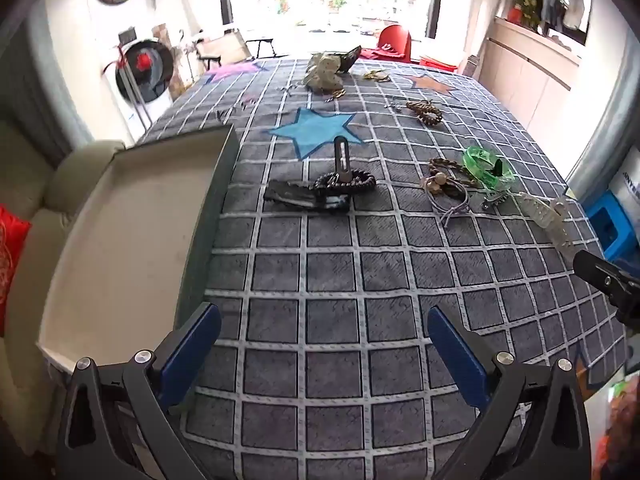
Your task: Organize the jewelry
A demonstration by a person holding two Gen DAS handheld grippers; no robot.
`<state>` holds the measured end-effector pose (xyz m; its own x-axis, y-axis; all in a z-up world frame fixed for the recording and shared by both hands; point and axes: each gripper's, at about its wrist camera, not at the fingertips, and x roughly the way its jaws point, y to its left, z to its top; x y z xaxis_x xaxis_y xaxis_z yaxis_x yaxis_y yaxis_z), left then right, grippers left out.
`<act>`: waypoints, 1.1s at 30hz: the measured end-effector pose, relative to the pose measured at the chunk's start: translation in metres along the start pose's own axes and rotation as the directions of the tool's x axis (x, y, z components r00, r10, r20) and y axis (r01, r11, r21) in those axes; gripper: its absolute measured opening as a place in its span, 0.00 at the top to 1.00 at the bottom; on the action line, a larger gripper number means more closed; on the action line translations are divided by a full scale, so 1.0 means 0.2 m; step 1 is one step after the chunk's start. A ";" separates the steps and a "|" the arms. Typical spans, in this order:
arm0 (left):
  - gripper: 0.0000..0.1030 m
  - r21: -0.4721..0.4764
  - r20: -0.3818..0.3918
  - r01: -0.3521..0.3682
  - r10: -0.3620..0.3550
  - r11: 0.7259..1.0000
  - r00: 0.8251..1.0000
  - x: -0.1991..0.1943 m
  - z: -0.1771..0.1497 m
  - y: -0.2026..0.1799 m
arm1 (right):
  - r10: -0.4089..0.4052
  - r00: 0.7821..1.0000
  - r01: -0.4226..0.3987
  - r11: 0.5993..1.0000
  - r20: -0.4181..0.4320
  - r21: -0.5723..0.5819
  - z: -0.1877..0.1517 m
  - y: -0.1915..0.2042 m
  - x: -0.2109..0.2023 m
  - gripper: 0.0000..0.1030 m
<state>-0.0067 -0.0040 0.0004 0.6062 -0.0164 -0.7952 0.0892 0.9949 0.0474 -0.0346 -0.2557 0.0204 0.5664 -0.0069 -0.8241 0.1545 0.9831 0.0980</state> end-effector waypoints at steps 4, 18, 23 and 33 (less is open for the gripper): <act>0.00 -0.060 -0.048 0.034 -0.037 0.998 0.998 0.00 0.00 0.03 | 0.011 1.000 -0.011 1.000 -0.010 -0.006 -0.01 -0.03 -0.02 0.00; 0.00 -0.075 -0.064 0.035 -0.040 0.997 0.997 0.02 0.00 0.06 | -0.025 1.000 0.025 0.999 -0.005 -0.028 0.00 0.03 -0.03 0.00; 0.00 -0.081 -0.060 0.017 -0.022 0.997 0.998 0.02 0.00 0.07 | -0.028 1.000 0.028 0.999 -0.001 -0.029 0.01 0.03 -0.03 0.00; 0.00 -0.079 -0.051 0.010 -0.014 0.997 0.999 0.00 0.00 0.08 | -0.029 1.000 0.029 0.999 0.004 -0.034 0.01 0.04 -0.04 0.00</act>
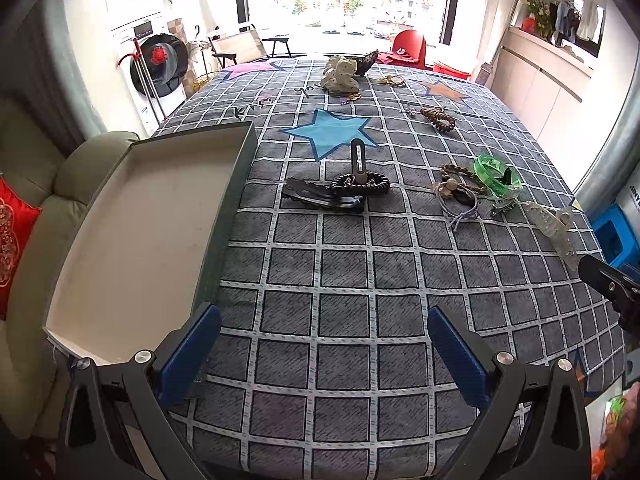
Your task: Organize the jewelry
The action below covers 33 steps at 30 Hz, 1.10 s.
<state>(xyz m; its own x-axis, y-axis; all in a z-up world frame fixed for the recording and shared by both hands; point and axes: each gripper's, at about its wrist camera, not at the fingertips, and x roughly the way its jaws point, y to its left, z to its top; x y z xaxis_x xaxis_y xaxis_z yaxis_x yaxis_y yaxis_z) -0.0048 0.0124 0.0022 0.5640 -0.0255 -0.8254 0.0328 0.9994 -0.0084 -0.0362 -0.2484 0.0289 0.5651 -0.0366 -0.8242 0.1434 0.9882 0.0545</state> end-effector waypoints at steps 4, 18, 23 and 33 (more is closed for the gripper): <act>0.00 0.001 -0.003 -0.002 0.002 1.000 1.000 0.00 0.00 0.00 | -0.001 1.000 0.001 1.000 0.000 0.001 0.00 0.00 0.00 0.00; 0.00 0.006 -0.002 -0.007 0.007 1.000 1.000 0.00 0.00 0.00 | -0.001 1.000 0.001 1.000 0.000 0.000 0.00 0.00 0.00 0.00; 0.00 0.006 -0.002 -0.006 0.006 1.000 1.000 0.00 0.00 0.00 | -0.001 1.000 0.001 1.000 -0.001 -0.001 0.00 0.00 0.00 0.00; 0.00 0.004 0.002 -0.007 0.007 1.000 1.000 0.00 0.00 0.01 | -0.001 1.000 0.001 1.000 0.000 0.000 0.00 0.00 0.00 0.00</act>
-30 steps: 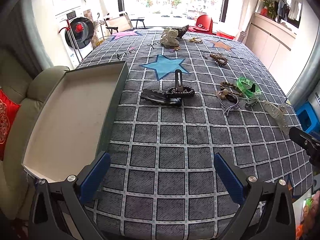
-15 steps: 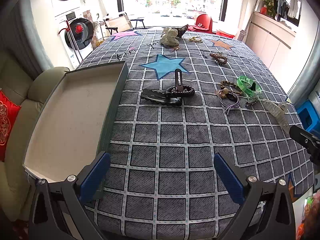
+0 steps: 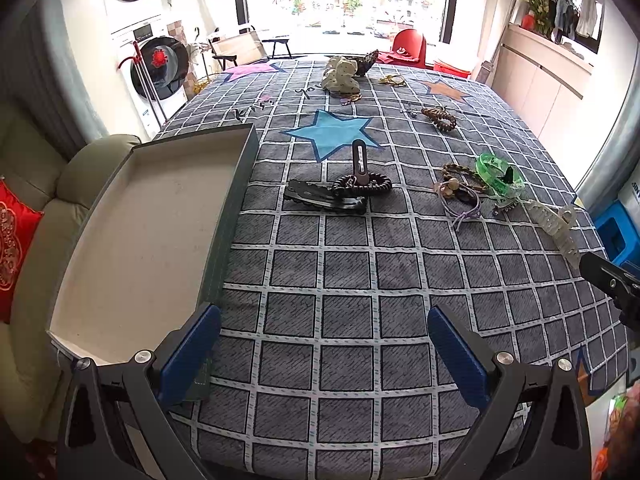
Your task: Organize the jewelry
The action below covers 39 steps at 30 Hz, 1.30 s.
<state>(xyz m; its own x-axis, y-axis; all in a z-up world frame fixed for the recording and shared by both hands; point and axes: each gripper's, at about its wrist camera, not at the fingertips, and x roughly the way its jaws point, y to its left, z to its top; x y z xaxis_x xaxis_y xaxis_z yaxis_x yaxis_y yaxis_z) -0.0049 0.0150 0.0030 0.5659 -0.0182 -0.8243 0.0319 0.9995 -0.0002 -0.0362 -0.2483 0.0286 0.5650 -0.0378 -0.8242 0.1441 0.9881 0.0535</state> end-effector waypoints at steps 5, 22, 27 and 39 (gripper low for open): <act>0.00 -0.004 0.005 -0.002 0.002 1.000 1.000 0.00 0.02 0.01 | -0.005 1.000 0.005 1.000 0.001 0.007 0.01 -0.01 0.00 0.00; 0.00 -0.004 0.009 -0.001 0.001 1.000 1.000 0.00 0.07 0.00 | -0.004 1.000 0.004 1.000 0.023 0.006 0.07 0.00 -0.01 0.00; 0.00 -0.001 0.004 -0.003 0.003 1.000 1.000 0.00 0.07 0.00 | -0.002 1.000 0.002 1.000 0.018 0.006 0.07 0.00 -0.01 0.00; 0.00 0.003 0.003 -0.010 0.010 1.000 1.000 0.00 0.06 -0.01 | 0.007 1.000 -0.007 1.000 0.008 0.021 0.05 -0.02 0.01 0.00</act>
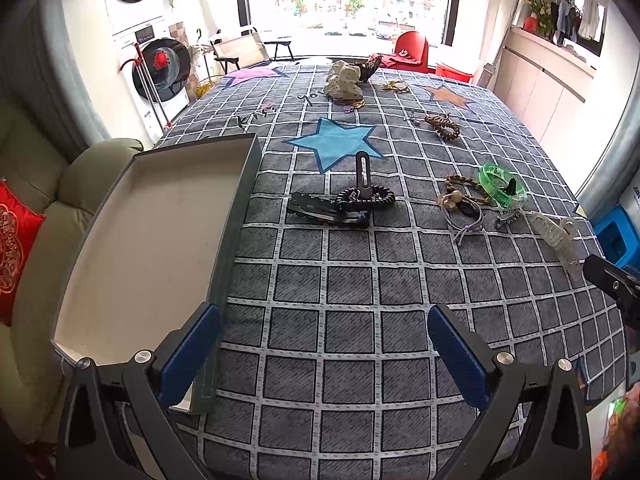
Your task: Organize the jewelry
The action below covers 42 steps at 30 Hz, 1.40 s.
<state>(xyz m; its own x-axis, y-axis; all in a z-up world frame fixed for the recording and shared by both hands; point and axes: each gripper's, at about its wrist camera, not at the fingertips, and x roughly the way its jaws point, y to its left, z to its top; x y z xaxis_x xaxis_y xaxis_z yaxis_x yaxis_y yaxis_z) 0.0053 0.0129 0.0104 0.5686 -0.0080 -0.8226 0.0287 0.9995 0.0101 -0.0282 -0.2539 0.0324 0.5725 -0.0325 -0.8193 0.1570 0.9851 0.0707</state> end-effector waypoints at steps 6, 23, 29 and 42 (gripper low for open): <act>0.00 0.003 -0.008 0.000 0.000 1.000 1.000 0.02 0.00 -0.01 | -0.002 1.000 0.002 1.000 -0.015 0.002 -0.01 -0.01 0.03 0.00; 0.00 0.001 -0.040 -0.003 0.003 1.000 0.999 0.11 0.02 -0.01 | -0.026 0.999 0.026 1.000 -0.040 0.009 -0.01 -0.09 0.10 0.00; 0.00 -0.003 -0.051 0.050 -0.050 0.999 0.997 0.19 0.09 0.01 | -0.054 0.997 0.056 0.998 -0.060 0.024 0.00 -0.18 0.15 0.00; 0.05 0.038 -0.025 0.178 -0.177 0.983 0.984 0.44 0.44 -0.08 | -0.103 0.990 0.103 0.995 -0.098 -0.002 0.12 -0.32 0.36 0.00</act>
<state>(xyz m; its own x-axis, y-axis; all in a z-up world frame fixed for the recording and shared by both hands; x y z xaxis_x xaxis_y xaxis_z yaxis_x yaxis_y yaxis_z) 0.1278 -0.0065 -0.0122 0.5341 -0.1844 -0.8250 0.1610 0.9803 -0.1149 0.0224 -0.3228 -0.0176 0.4717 -0.1168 -0.8740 0.2136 0.9768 -0.0152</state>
